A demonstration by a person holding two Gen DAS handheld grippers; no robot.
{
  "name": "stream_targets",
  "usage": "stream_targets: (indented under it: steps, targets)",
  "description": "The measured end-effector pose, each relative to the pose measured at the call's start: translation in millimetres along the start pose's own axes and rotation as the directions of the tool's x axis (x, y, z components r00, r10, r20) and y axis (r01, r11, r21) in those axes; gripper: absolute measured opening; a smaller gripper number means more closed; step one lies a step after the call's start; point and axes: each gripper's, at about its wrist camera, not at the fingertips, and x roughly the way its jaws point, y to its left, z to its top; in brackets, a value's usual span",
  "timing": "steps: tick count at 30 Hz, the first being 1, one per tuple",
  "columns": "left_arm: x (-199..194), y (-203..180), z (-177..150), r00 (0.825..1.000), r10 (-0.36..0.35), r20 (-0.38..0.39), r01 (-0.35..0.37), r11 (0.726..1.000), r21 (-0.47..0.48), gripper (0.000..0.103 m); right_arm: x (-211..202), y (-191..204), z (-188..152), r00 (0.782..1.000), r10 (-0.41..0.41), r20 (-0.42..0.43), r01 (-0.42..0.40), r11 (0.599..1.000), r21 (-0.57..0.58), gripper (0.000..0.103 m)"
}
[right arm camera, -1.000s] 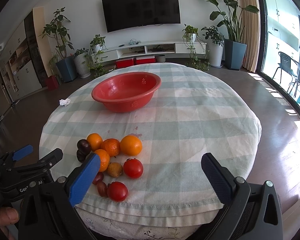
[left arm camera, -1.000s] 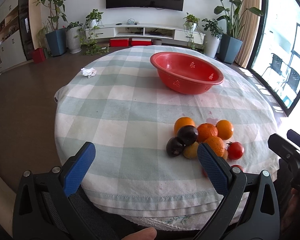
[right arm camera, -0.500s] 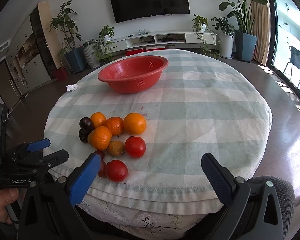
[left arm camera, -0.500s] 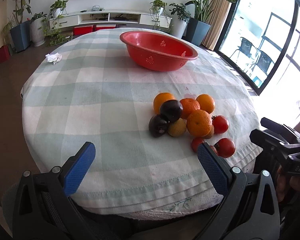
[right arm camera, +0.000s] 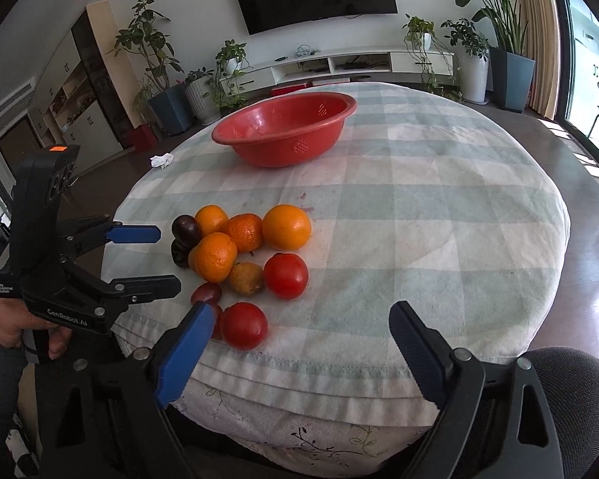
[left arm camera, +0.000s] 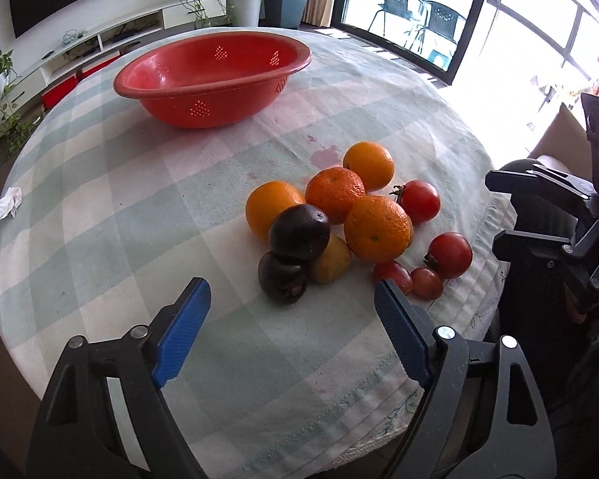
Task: Organize fruits
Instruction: 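Close the left tool on a dark plum while the right tool nears a tomato, then lift the dark plum with the left tool while the right tool grasps a red tomato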
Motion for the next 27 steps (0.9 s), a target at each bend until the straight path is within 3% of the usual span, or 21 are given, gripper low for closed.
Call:
stream_targets:
  steps: [3,16,22,27]
  targets:
    - [6,8,3,0.996,-0.083,-0.024,0.083,0.997,-0.001,0.045,2,2,-2,1.0,0.025,-0.018,-0.025,1.0,-0.004,0.085]
    - [13,10,12,0.991,-0.125,-0.043,0.127,0.991,0.048,0.04,16,11,-5,0.997,0.038,-0.066,-0.042,0.997,-0.057,0.07]
    - [11,6,10,0.994,-0.097,-0.054,0.101,0.991,0.087,0.037,19,15,-6,0.997,0.04,-0.071,-0.046,0.996,-0.074,0.066]
    - [12,9,9,0.997,-0.051,-0.062,0.056,0.995,0.084,0.024,24,17,-6,0.996,0.043,-0.081,-0.05,0.996,-0.079,0.063]
